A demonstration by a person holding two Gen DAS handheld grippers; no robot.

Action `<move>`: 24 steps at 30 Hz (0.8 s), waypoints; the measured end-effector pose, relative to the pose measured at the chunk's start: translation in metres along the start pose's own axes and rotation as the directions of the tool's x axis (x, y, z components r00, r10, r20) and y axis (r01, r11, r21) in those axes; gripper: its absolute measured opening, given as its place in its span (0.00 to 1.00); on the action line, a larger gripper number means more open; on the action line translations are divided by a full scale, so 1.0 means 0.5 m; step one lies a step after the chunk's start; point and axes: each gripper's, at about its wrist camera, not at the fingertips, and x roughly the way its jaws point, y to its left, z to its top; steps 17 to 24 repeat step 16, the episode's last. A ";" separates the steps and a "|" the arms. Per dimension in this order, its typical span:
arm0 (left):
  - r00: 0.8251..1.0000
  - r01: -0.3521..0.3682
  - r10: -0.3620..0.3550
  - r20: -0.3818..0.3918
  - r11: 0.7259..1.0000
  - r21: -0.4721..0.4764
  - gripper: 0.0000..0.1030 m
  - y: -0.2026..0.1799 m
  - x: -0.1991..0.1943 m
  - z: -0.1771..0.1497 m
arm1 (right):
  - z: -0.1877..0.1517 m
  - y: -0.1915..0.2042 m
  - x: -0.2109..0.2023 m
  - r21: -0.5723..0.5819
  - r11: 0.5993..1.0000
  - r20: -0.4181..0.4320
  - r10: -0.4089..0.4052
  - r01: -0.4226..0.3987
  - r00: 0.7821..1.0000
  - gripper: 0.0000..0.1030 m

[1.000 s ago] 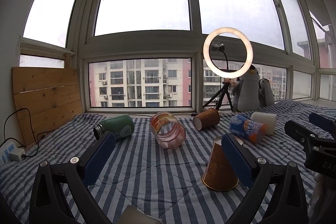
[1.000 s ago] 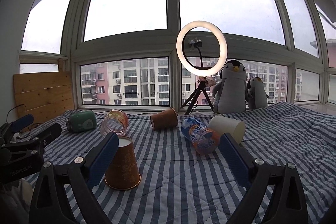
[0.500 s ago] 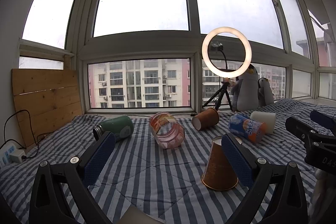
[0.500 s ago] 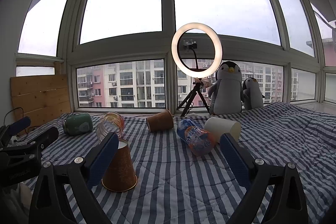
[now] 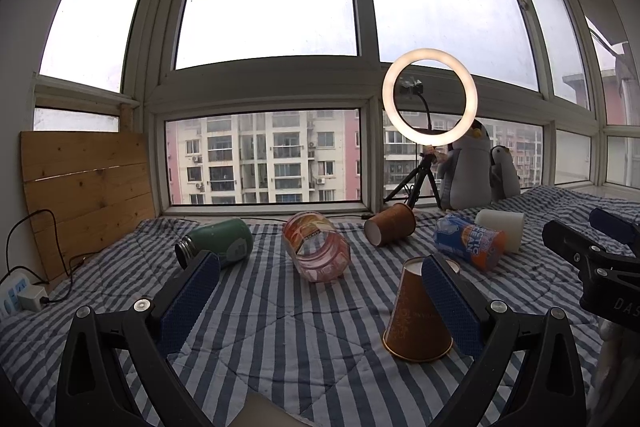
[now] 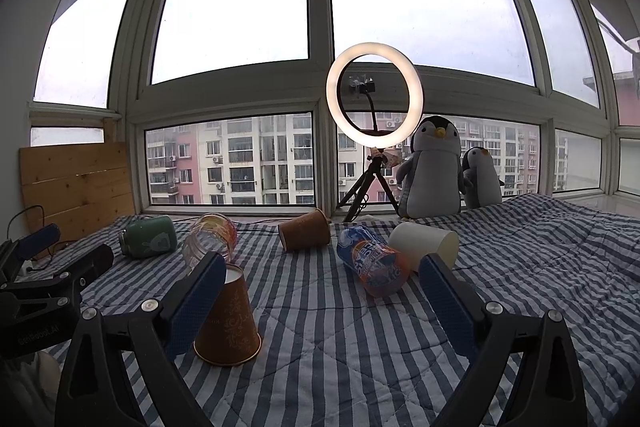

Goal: Flip cup upside down

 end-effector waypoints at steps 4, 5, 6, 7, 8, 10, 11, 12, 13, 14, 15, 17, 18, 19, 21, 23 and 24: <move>1.000 0.000 0.000 0.000 1.000 0.000 0.99 0.000 0.000 0.000 | 0.000 0.000 0.000 0.000 1.000 0.000 0.000 0.000 1.000 0.93; 1.000 0.001 -0.001 -0.001 1.000 0.000 0.99 0.000 0.000 0.000 | 0.000 0.000 0.000 0.000 1.000 0.000 0.000 0.000 1.000 0.93; 1.000 0.001 -0.001 -0.001 1.000 0.000 0.99 0.000 0.000 0.000 | 0.000 0.000 0.000 0.000 1.000 0.001 -0.001 0.001 1.000 0.93; 1.000 0.000 0.000 -0.001 1.000 0.000 0.99 0.000 0.001 0.000 | 0.000 0.000 0.000 0.000 1.000 0.001 -0.001 0.001 1.000 0.93; 1.000 0.001 -0.001 -0.002 1.000 0.000 0.99 0.000 0.001 0.000 | 0.000 0.000 0.000 0.000 1.000 0.000 -0.002 0.002 1.000 0.93; 1.000 0.000 0.000 -0.001 1.000 0.000 0.99 0.000 0.001 0.000 | 0.000 -0.001 0.001 0.001 1.000 -0.001 -0.004 0.004 1.000 0.93; 1.000 -0.001 0.001 0.000 1.000 0.000 0.99 0.000 0.001 -0.001 | 0.001 -0.001 0.001 0.001 1.000 -0.001 -0.006 0.006 1.000 0.93; 1.000 -0.001 0.001 0.000 1.000 0.001 0.99 0.000 0.001 -0.002 | 0.001 -0.001 0.000 0.002 1.000 0.000 -0.008 0.008 1.000 0.93; 1.000 -0.002 0.002 -0.001 1.000 0.001 0.99 0.000 0.001 -0.002 | 0.001 -0.002 0.000 0.002 1.000 0.001 -0.008 0.008 1.000 0.93; 1.000 -0.002 0.002 -0.002 1.000 0.000 0.99 0.001 0.002 -0.003 | 0.001 -0.002 0.000 0.002 1.000 0.000 -0.009 0.009 1.000 0.93; 1.000 -0.004 0.004 -0.003 1.000 -0.001 0.99 0.001 0.002 -0.003 | 0.001 -0.001 0.001 0.001 1.000 0.000 -0.009 0.009 1.000 0.93; 1.000 -0.007 0.007 -0.004 1.000 -0.002 0.99 0.002 0.003 -0.003 | 0.002 -0.002 0.002 0.001 1.000 -0.001 -0.009 0.009 1.000 0.93; 1.000 -0.007 0.007 -0.004 1.000 -0.002 0.99 0.002 0.003 -0.003 | 0.002 -0.002 0.002 0.001 1.000 -0.001 -0.009 0.009 1.000 0.93; 1.000 -0.007 0.007 -0.004 1.000 -0.002 0.99 0.002 0.003 -0.003 | 0.002 -0.002 0.002 0.001 1.000 -0.001 -0.009 0.009 1.000 0.93; 1.000 -0.007 0.007 -0.004 1.000 -0.002 0.99 0.002 0.003 -0.003 | 0.002 -0.002 0.002 0.001 1.000 -0.001 -0.009 0.009 1.000 0.93; 1.000 -0.007 0.007 -0.004 1.000 -0.002 0.99 0.002 0.003 -0.003 | 0.002 -0.002 0.002 0.001 1.000 -0.001 -0.009 0.009 1.000 0.93; 1.000 -0.007 0.007 -0.004 1.000 -0.002 0.99 0.002 0.003 -0.003 | 0.002 -0.002 0.002 0.001 1.000 -0.001 -0.009 0.009 1.000 0.93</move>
